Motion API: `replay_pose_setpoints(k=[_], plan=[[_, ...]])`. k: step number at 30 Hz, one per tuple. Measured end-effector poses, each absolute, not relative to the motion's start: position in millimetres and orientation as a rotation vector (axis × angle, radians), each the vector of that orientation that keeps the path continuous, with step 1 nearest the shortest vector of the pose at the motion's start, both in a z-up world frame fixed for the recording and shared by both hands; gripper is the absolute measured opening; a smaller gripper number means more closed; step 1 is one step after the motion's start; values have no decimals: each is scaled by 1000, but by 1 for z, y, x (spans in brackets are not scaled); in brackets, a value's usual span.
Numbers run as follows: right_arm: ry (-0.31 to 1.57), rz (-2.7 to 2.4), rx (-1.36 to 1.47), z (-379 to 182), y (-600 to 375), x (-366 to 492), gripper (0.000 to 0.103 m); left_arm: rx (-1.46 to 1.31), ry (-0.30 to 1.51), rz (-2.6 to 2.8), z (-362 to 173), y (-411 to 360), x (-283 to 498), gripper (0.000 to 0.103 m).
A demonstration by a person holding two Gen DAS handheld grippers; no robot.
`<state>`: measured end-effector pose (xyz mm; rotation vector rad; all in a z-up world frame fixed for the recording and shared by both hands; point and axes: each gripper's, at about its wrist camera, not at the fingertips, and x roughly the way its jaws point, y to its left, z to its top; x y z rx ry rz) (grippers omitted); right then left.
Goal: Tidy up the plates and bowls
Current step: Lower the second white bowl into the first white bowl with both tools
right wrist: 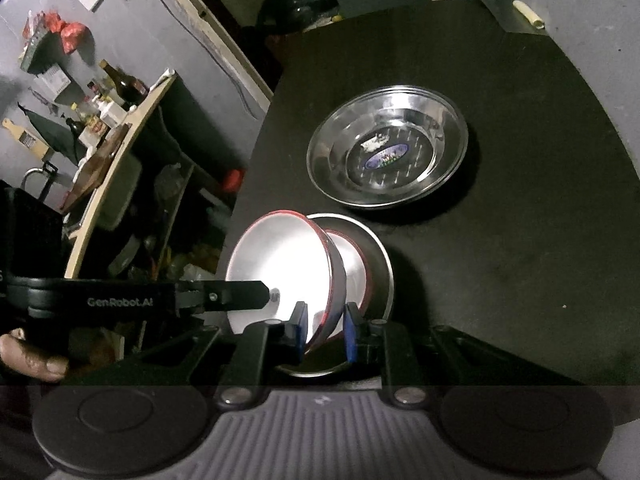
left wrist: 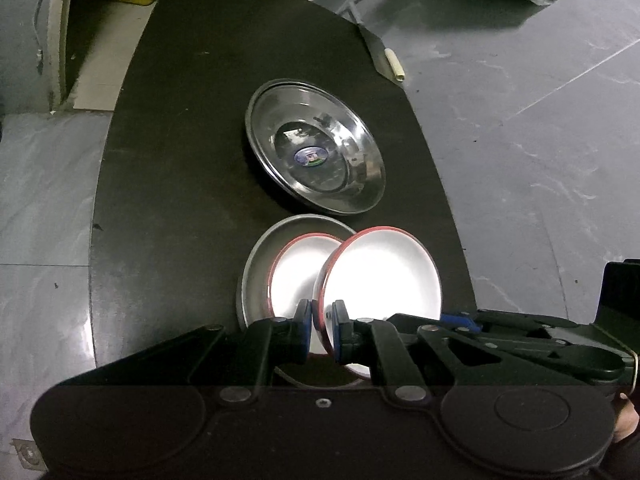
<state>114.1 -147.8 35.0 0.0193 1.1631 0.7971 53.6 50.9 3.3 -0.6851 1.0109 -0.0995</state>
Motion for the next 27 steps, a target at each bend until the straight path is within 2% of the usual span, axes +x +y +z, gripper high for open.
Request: replay_pose_setpoints(k=[27], plan=[[1216,775,-36,22,-133,118,22,-690,1081,-76,-9,57,61,10]])
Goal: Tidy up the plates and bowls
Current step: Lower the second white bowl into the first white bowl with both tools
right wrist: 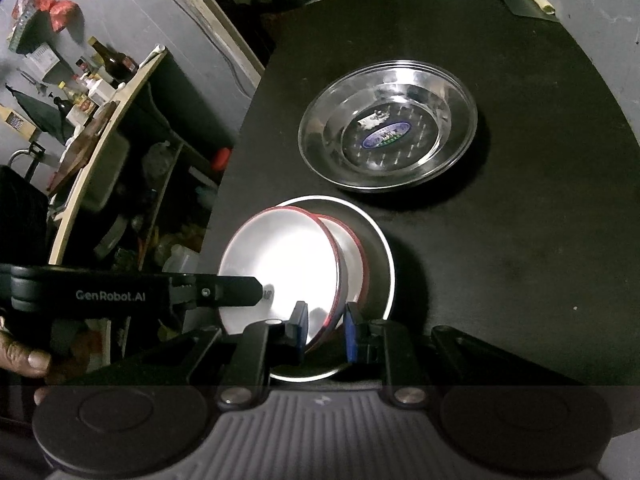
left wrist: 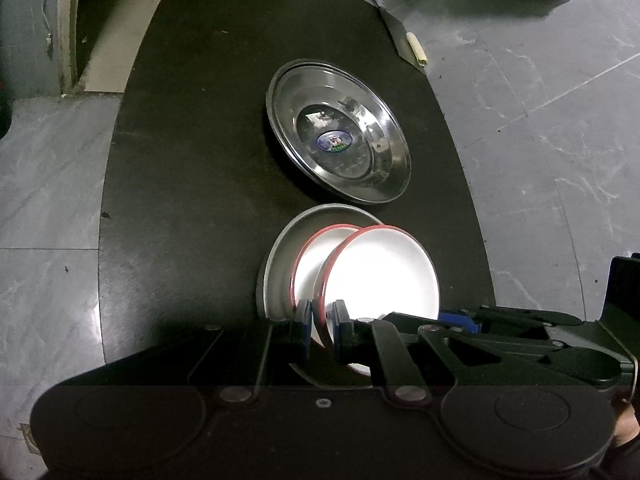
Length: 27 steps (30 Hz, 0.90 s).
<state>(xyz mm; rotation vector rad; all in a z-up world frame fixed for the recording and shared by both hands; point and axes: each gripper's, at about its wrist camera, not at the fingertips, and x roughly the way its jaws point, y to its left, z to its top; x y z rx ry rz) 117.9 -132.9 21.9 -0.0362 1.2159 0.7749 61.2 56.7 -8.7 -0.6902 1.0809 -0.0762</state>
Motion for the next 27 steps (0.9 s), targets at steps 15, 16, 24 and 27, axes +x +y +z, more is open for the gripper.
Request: replay_pose_setpoints(k=[15,16,24,27], plan=[[1216,769,-29,21,-135,119,23,-678,1075,-76,-8,53,61,15],[1215,769,-31,21,-135,119,23,-671,1074,-76,-8,52,61,15],[1207,770,-46,20,-134,121,23,-616,1072,-66,-3,49,63,15],[1206,772,-50,19,-133,122,23,-604,1071,-62,-1,48,63,15]])
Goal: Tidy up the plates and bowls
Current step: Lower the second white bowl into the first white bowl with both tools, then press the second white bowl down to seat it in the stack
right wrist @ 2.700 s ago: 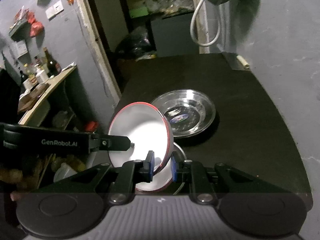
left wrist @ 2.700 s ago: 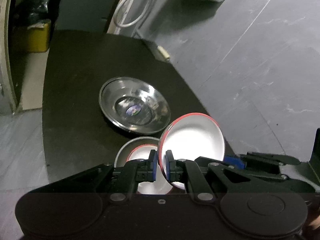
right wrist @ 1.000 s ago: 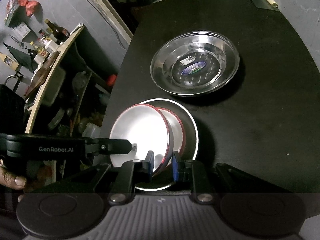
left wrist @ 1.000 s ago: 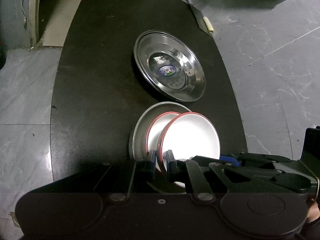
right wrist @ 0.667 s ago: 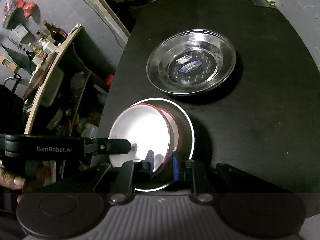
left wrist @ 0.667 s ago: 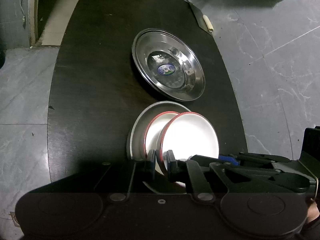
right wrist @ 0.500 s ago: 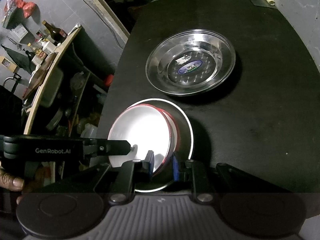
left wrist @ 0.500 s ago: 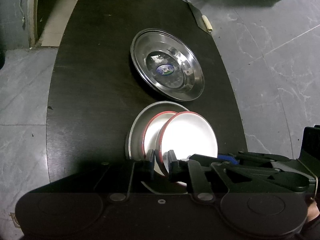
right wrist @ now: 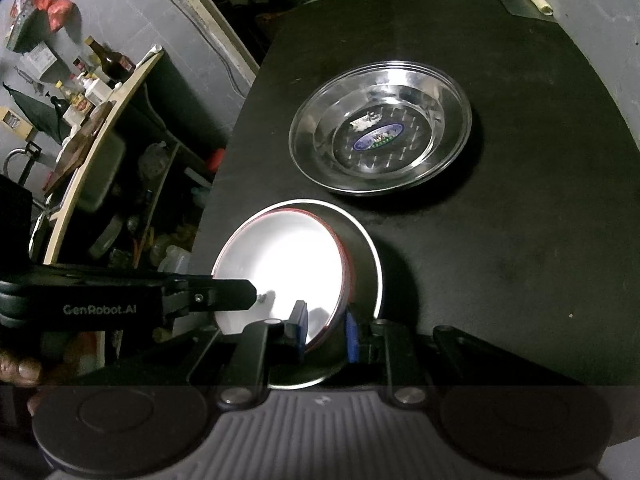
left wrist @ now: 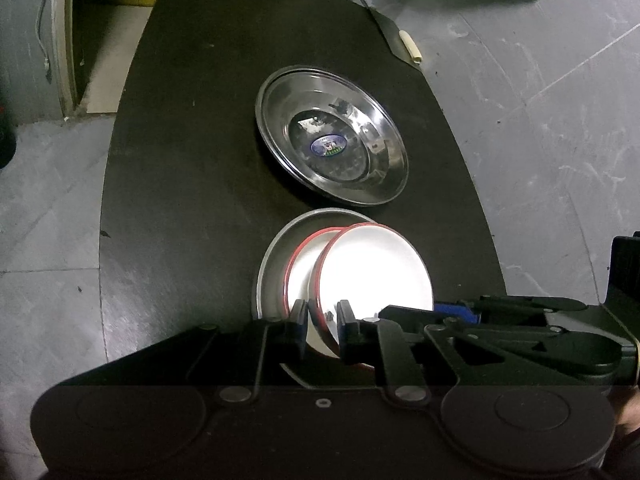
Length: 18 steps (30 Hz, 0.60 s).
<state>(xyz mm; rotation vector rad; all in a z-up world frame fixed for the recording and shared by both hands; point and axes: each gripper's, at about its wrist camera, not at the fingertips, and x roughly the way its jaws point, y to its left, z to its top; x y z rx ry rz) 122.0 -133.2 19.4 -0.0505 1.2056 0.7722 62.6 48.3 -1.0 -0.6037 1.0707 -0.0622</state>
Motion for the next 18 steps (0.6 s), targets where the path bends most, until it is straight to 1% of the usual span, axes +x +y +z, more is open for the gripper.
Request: replay_pose_setpoints(k=[18], plan=[[1169,794,-117,25,-127,121,23,-572,1069,-48,5,48,64,15]])
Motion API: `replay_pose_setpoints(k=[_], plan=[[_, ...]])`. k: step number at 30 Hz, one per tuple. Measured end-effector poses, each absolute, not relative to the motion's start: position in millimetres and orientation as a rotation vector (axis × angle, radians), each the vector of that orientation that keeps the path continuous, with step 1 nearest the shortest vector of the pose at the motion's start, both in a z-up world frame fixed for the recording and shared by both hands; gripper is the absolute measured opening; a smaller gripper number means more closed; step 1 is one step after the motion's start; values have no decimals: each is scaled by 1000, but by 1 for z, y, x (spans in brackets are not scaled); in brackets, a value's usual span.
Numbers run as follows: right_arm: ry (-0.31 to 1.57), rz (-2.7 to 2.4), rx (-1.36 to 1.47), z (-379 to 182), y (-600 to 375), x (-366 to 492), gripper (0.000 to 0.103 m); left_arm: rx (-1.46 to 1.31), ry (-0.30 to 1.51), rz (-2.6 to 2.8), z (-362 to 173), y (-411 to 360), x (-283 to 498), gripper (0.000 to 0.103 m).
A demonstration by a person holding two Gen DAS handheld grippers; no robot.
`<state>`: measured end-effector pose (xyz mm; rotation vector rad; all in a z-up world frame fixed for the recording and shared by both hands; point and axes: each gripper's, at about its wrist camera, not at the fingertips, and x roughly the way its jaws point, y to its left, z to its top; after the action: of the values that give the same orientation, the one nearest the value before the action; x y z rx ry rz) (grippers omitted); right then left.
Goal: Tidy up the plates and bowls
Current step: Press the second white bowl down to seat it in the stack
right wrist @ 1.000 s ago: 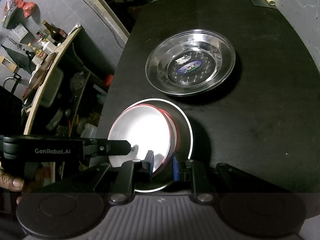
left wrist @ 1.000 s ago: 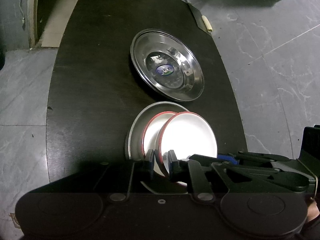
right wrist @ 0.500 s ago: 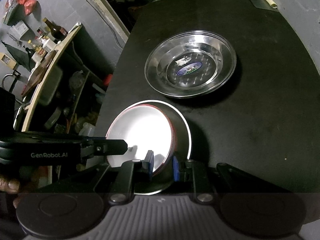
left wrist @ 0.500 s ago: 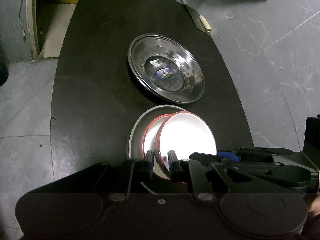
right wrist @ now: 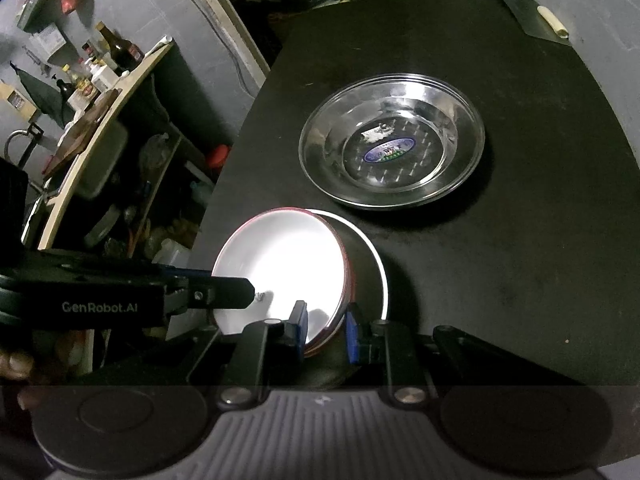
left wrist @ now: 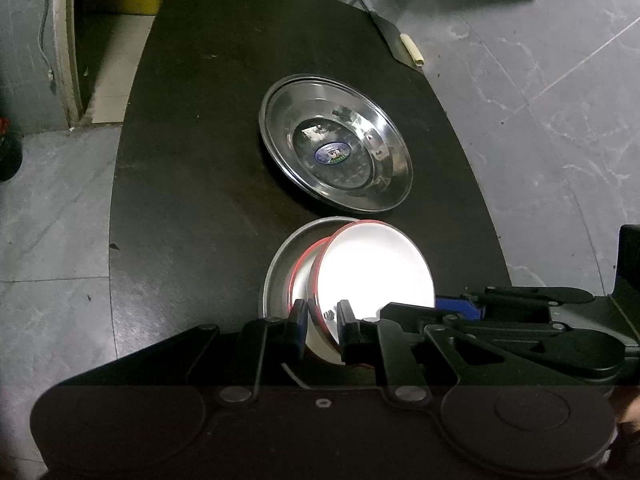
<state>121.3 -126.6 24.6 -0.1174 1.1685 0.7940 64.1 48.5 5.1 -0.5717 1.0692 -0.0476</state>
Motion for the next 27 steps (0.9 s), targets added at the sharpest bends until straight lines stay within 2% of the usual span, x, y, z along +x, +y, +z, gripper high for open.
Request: replay_pose_setpoints(k=[27], plan=[[1186,802,-125,20,-129,124,23,-507,1083,-26,10,39,66,17]])
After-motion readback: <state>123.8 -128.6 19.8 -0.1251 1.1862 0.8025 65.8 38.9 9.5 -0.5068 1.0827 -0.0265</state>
